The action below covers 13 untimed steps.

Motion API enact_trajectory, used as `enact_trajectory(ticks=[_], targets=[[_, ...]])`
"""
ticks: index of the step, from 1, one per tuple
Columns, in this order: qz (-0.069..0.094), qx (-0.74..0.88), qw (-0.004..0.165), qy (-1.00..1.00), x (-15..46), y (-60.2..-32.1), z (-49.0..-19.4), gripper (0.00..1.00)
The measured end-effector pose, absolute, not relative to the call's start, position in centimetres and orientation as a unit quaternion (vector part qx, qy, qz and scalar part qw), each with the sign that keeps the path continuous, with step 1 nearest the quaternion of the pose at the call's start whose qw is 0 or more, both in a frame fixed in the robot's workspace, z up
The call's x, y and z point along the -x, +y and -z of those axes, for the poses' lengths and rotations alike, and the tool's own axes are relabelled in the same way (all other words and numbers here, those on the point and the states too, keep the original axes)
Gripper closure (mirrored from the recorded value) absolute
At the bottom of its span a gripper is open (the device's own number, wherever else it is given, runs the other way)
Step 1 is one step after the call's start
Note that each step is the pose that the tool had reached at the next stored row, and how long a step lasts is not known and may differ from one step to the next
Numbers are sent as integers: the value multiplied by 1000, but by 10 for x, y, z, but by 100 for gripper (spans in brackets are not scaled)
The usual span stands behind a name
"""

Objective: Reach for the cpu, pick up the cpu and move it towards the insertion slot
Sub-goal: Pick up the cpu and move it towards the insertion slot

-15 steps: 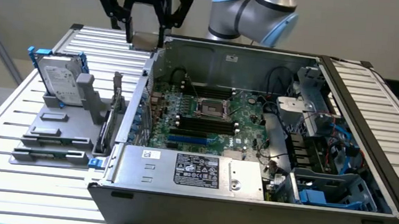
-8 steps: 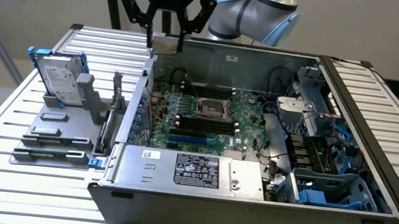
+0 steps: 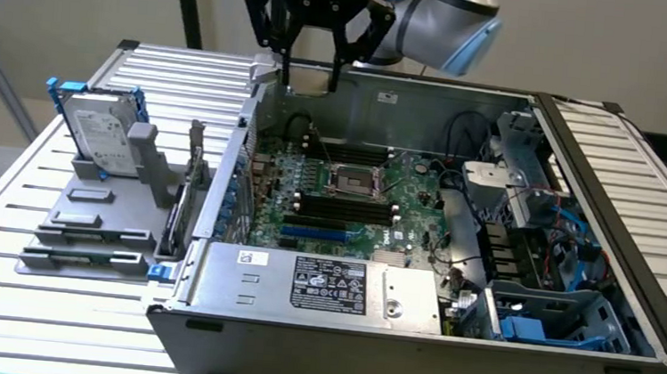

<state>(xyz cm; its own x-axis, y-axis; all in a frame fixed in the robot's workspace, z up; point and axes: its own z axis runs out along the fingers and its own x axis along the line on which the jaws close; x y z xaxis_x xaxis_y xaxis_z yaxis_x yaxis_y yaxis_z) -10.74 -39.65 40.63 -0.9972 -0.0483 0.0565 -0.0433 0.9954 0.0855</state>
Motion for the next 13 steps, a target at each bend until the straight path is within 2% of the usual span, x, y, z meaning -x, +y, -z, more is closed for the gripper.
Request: enact_trajectory(ticks=[13], targets=[[39,-23,29,-999,66,-354,-390,45]])
